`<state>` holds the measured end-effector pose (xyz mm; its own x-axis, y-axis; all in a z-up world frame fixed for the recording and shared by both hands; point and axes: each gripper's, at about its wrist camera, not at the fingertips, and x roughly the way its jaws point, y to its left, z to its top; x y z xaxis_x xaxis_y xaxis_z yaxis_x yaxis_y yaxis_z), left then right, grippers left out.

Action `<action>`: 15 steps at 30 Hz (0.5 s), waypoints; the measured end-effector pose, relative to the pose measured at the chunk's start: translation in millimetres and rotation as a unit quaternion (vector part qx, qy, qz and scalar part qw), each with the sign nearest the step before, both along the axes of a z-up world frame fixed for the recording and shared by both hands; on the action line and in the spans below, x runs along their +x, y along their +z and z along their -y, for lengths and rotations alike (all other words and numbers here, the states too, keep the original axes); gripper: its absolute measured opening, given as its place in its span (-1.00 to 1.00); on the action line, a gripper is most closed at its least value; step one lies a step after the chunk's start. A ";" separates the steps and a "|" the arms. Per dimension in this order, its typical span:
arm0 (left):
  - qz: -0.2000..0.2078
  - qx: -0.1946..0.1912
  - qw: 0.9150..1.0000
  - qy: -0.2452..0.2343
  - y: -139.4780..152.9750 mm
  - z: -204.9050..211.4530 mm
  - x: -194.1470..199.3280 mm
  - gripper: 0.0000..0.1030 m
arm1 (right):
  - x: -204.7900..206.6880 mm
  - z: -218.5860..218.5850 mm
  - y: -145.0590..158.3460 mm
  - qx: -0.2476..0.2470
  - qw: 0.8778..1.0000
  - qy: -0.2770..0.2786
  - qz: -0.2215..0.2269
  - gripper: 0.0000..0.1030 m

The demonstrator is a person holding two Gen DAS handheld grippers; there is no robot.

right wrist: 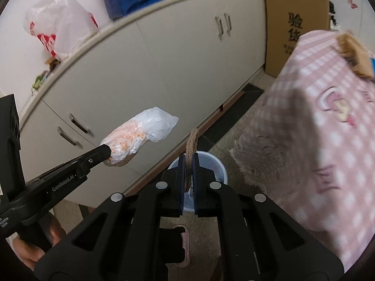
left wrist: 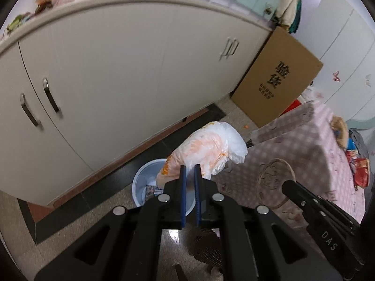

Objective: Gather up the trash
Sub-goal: 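Carry the white plastic bag and rope handle with both tools over the bin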

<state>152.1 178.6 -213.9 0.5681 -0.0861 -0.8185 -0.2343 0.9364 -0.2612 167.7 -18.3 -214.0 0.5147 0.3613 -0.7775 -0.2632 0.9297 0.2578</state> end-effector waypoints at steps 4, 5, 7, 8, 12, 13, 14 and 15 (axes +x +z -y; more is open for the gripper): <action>-0.027 -0.004 1.000 0.005 -21.4 -6.2 15.3 -0.88 | 15.2 -10.6 -18.5 -0.010 1.000 0.008 -0.018 -0.88; -0.035 -0.006 0.999 0.005 -27.7 -7.9 19.8 -0.88 | 18.8 -12.8 -23.2 -0.013 1.000 0.008 -0.022 -0.88; -0.044 -0.006 0.999 0.008 -37.6 -10.2 26.2 -0.87 | 24.3 -15.3 -30.4 -0.018 0.999 0.009 -0.028 -0.88; -0.047 -0.007 0.999 0.011 -41.1 -11.4 29.2 -0.87 | 26.8 -16.1 -33.2 -0.019 0.999 0.010 -0.030 -0.88; -0.064 -0.013 0.998 0.013 -56.2 -16.5 39.0 -0.82 | 37.5 -20.5 -45.2 -0.029 0.999 0.008 -0.037 -0.88; -0.067 -0.014 0.998 0.013 -58.7 -16.8 41.5 -0.82 | 40.0 -25.6 -48.4 -0.029 0.999 0.008 -0.039 -0.88; -0.074 -0.015 0.997 0.014 -63.0 -17.5 44.7 -0.81 | 42.3 -26.7 -51.4 -0.031 0.999 0.008 -0.040 -0.88; -0.079 -0.015 0.997 0.015 -64.9 -16.1 46.2 -0.77 | 44.6 -28.0 -54.0 -0.031 0.999 0.009 -0.043 -0.88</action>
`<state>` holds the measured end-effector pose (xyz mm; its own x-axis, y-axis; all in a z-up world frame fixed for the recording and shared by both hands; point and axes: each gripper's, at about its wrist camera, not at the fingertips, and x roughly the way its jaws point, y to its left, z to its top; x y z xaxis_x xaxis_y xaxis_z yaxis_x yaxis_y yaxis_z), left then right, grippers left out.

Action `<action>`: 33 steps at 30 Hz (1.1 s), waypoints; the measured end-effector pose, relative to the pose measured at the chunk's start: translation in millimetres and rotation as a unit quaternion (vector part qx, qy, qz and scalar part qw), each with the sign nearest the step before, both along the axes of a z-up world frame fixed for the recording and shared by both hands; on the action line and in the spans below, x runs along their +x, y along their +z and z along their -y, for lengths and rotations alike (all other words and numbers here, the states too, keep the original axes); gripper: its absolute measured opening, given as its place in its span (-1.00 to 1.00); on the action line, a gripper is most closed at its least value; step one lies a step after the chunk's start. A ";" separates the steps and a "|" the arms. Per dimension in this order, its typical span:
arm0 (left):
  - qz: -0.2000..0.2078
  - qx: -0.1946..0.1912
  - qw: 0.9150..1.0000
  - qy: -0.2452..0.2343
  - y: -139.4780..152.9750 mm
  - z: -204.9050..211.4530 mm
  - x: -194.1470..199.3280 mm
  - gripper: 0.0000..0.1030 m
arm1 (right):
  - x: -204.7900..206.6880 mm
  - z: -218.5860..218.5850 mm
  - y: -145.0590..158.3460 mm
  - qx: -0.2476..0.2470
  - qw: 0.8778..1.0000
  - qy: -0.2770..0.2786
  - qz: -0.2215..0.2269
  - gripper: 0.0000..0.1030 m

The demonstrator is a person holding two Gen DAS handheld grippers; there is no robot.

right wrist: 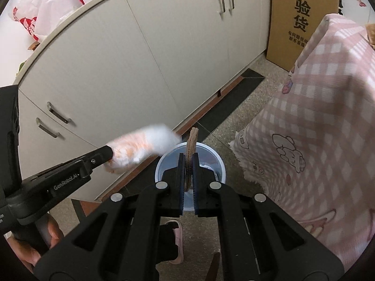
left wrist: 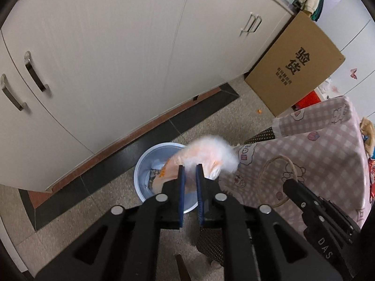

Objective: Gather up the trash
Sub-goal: 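Open both tools to drop the white bag and rope handle into the bin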

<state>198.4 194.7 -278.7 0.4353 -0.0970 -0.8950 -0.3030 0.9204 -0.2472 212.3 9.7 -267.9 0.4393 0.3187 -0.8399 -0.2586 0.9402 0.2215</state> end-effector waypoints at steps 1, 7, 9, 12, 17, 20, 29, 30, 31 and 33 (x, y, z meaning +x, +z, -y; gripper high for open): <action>-0.005 -0.001 1.000 0.001 -2.7 -0.1 2.2 -0.70 | 0.8 0.2 -1.8 0.000 1.000 0.000 -0.002 -0.88; -0.009 0.000 1.000 0.009 -7.3 0.1 4.2 -0.17 | 5.5 -4.8 -12.2 -0.003 1.000 0.005 -0.012 -0.88; -0.010 0.002 1.000 0.011 -7.6 -0.9 4.4 -0.11 | 6.7 -6.7 -14.6 -0.003 1.000 0.007 -0.015 -0.88; -0.008 0.005 1.000 0.013 -6.7 -2.2 3.5 -0.07 | 7.1 -13.0 -16.5 -0.004 1.000 0.010 -0.016 -0.88; -0.008 0.008 1.000 0.019 -5.7 -6.3 1.8 -0.01 | 8.0 -21.0 -17.7 -0.001 1.000 0.020 -0.018 -0.88; -0.008 0.007 1.000 0.028 -5.6 -11.3 0.3 0.02 | 8.8 -25.6 -16.9 0.000 1.000 0.026 -0.017 -0.88; 0.001 0.013 0.998 0.056 1.8 -24.7 -6.9 0.04 | 16.2 -44.9 -9.4 0.007 0.999 0.038 0.001 -0.82; 0.002 0.016 0.998 0.059 3.6 -25.5 -7.7 0.04 | 17.3 -46.3 -9.2 0.009 0.999 0.037 0.000 -0.79; 0.004 0.018 0.998 0.061 5.3 -26.3 -8.4 0.04 | 17.4 -47.1 -9.1 0.011 0.999 0.037 0.000 -0.66; 0.008 0.023 0.998 0.064 9.1 -27.7 -9.8 0.05 | 16.5 -48.3 -7.8 0.010 0.999 0.037 0.004 -0.31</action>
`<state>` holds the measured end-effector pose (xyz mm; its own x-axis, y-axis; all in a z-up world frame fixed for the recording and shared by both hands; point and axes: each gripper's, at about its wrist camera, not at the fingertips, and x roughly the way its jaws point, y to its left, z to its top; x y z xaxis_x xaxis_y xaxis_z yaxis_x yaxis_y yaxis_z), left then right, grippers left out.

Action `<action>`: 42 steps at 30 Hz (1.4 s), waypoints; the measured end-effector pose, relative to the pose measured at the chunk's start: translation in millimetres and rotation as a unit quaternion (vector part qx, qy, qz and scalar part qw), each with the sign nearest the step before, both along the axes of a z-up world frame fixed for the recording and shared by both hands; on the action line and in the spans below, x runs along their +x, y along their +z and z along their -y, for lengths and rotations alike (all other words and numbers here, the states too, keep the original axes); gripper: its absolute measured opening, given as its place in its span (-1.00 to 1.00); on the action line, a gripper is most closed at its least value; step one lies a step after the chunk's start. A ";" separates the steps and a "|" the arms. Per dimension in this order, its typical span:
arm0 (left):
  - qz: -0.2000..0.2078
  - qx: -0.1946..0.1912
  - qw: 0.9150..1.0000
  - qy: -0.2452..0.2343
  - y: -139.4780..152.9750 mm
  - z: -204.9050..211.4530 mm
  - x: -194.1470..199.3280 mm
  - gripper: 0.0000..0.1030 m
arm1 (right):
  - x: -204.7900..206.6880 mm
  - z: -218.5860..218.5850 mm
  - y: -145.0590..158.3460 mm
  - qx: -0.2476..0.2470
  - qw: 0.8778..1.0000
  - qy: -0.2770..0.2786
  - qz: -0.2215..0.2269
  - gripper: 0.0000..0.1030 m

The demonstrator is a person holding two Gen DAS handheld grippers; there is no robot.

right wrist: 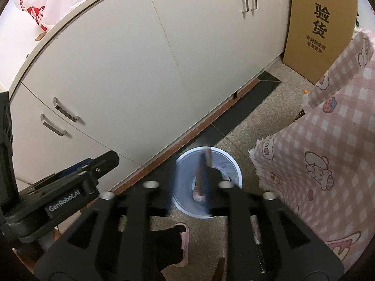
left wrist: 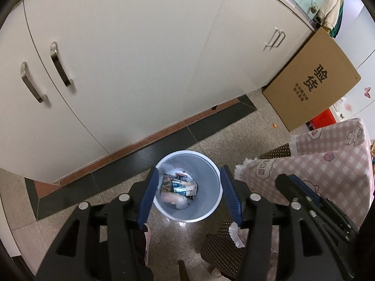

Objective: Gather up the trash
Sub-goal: 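Open both tools to drop the white bag and rope handle into the bin, then move both tools back to the table trash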

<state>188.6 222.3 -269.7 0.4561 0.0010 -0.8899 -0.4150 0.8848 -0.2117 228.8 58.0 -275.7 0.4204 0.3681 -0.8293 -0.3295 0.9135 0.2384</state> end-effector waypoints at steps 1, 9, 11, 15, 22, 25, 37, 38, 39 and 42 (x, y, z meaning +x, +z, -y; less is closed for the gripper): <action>0.001 0.001 1.000 0.001 0.7 -1.0 -0.4 0.05 | -1.3 0.6 1.3 0.001 1.000 0.000 0.004 -0.12; 0.012 0.001 1.000 0.000 13.8 3.2 -7.2 0.05 | -13.6 5.5 18.7 -0.002 1.000 -0.002 0.029 -0.12; 0.016 0.002 1.000 -0.003 19.5 6.3 -8.8 0.05 | -16.5 10.6 25.4 -0.002 0.999 -0.006 0.036 -0.12; 0.032 0.009 0.999 -0.014 37.5 18.5 -13.5 0.05 | -25.3 26.8 45.2 0.002 0.998 -0.017 0.057 -0.12; 0.084 0.031 0.995 -0.051 89.9 63.7 -18.6 0.05 | -46.6 76.2 90.5 0.012 0.992 -0.054 0.111 -0.12; 0.108 0.036 0.990 -0.078 112.9 93.5 -18.3 0.06 | -58.2 110.9 111.5 0.014 0.987 -0.085 0.137 -0.12; 0.172 0.037 0.956 -0.234 160.8 270.8 -7.8 0.23 | -107.3 303.4 150.1 0.014 0.940 -0.275 0.200 0.03; 0.173 0.037 0.953 -0.247 160.5 288.1 -4.0 0.23 | -110.1 317.1 150.3 0.011 0.936 -0.289 0.201 0.04; 0.172 0.038 0.951 -0.254 159.0 298.4 -1.6 0.24 | -114.1 335.3 149.9 0.008 0.929 -0.310 0.203 0.05; 0.169 0.041 0.945 -0.278 154.3 332.9 12.3 0.24 | -119.1 377.7 146.0 0.004 0.911 -0.361 0.201 0.17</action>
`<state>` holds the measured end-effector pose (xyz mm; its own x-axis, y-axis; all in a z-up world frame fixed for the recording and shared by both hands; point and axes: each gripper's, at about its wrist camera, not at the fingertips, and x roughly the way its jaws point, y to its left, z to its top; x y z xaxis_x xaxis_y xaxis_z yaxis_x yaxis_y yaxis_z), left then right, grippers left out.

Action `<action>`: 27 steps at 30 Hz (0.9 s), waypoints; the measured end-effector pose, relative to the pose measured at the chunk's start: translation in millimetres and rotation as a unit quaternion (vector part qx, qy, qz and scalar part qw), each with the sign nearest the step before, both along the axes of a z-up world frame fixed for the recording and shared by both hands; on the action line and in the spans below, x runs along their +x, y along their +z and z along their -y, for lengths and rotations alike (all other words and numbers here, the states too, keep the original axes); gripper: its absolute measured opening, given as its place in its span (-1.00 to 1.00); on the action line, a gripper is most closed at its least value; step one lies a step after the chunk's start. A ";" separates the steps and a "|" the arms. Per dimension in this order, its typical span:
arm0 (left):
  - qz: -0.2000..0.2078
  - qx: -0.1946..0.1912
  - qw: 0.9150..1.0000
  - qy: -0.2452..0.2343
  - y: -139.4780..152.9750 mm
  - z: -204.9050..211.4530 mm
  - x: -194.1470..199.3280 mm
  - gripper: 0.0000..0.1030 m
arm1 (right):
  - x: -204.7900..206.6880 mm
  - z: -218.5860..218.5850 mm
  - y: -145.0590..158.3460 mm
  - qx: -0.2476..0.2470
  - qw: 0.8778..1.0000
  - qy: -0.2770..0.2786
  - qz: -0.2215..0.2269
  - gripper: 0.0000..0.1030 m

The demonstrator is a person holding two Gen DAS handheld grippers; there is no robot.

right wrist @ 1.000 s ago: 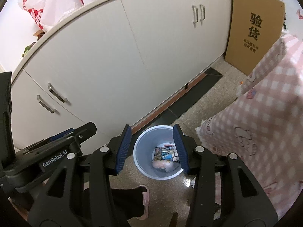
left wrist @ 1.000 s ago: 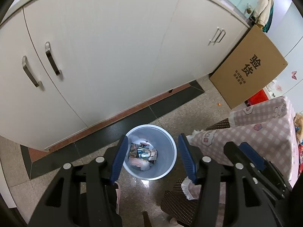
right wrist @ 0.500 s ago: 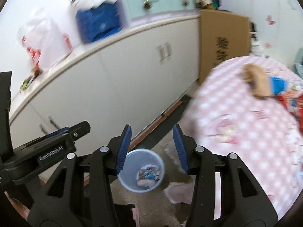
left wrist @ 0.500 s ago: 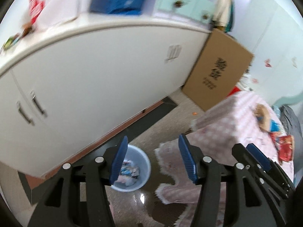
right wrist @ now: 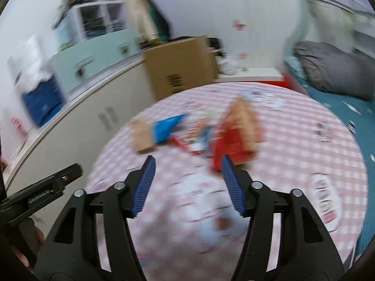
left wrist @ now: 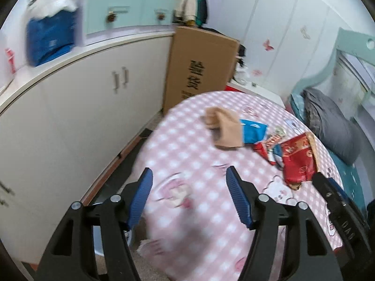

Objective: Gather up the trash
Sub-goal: 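Move both tools back to the table trash, then grasp the red-brown snack bag with the right tool while the left tool grasps the tan cloth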

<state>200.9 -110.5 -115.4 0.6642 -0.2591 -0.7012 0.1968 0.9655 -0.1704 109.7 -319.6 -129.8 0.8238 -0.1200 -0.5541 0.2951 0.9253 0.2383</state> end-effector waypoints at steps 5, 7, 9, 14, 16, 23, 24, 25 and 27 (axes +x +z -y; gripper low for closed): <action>-0.012 -0.001 1.000 -0.021 -12.0 38.3 25.6 0.25 | 2.6 47.5 -12.9 0.021 0.999 -0.038 -0.008 0.20; -0.013 0.002 1.000 -0.022 -15.9 45.6 34.6 0.25 | 9.6 59.3 -18.5 0.028 0.999 -0.043 -0.015 0.23; -0.013 0.008 1.000 -0.021 -20.4 53.1 43.8 0.25 | 16.9 64.4 -21.9 0.035 0.998 -0.044 -0.019 0.24; -0.023 0.007 1.000 -0.019 -30.6 63.6 68.1 0.25 | 34.5 77.9 -30.8 0.055 0.997 -0.039 -0.031 0.27; -0.023 0.013 1.000 -0.017 -34.5 67.0 74.4 0.25 | 40.7 82.3 -32.1 0.061 0.997 -0.037 -0.035 0.27; -0.024 0.006 0.999 -0.026 -43.3 75.9 84.6 0.25 | 52.5 83.2 -35.9 0.074 0.996 -0.017 -0.047 0.15; -0.026 0.003 0.999 -0.026 -44.4 75.5 86.2 0.24 | 54.0 82.1 -37.3 0.072 0.996 -0.015 -0.051 0.13; -0.026 0.000 0.999 -0.027 -44.8 75.3 87.3 0.24 | 54.6 81.9 -38.4 0.073 0.996 -0.014 -0.052 0.08; -0.024 0.002 0.999 -0.029 -46.2 76.0 89.6 0.02 | 56.6 82.2 -40.3 0.074 0.996 -0.014 -0.056 -0.05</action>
